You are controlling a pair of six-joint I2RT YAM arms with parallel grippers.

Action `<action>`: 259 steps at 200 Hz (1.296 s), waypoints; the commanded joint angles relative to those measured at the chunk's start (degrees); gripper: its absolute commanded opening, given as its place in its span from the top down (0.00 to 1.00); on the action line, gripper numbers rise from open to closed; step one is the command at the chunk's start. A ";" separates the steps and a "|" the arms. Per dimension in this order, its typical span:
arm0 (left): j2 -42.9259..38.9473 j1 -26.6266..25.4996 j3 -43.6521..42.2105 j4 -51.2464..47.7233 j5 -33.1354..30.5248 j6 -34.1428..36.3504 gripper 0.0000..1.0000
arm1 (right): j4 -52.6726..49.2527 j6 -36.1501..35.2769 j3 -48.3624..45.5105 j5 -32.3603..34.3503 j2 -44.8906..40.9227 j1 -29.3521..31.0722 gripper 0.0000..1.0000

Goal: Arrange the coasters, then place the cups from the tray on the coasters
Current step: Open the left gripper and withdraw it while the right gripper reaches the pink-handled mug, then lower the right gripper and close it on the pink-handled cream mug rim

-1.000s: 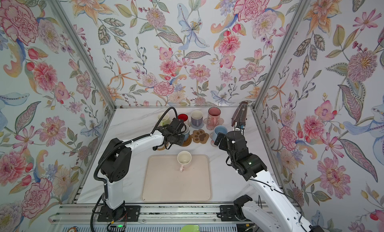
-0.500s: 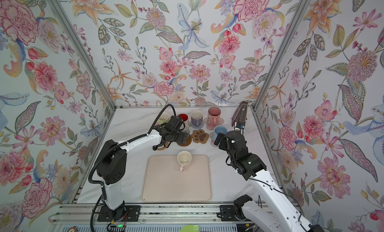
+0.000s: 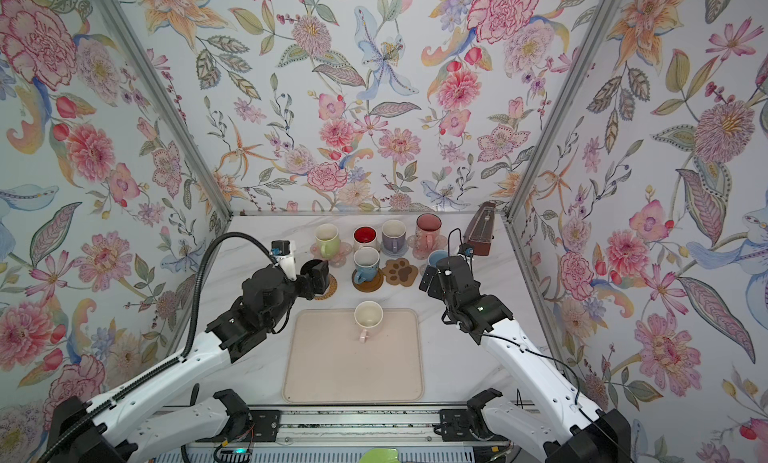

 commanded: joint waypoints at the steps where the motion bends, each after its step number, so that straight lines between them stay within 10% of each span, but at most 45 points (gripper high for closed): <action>1: -7.38 0.86 -7.81 5.27 -5.46 -1.53 0.01 | -0.52 1.67 0.03 1.33 0.88 2.34 0.01; 128: -16.59 1.96 -14.23 3.34 -11.44 -3.12 0.01 | -3.15 22.42 1.90 6.99 15.05 35.14 0.01; 259: -19.81 2.41 -15.28 3.36 -10.19 -4.00 0.01 | 0.46 24.26 3.67 3.31 25.24 36.50 0.01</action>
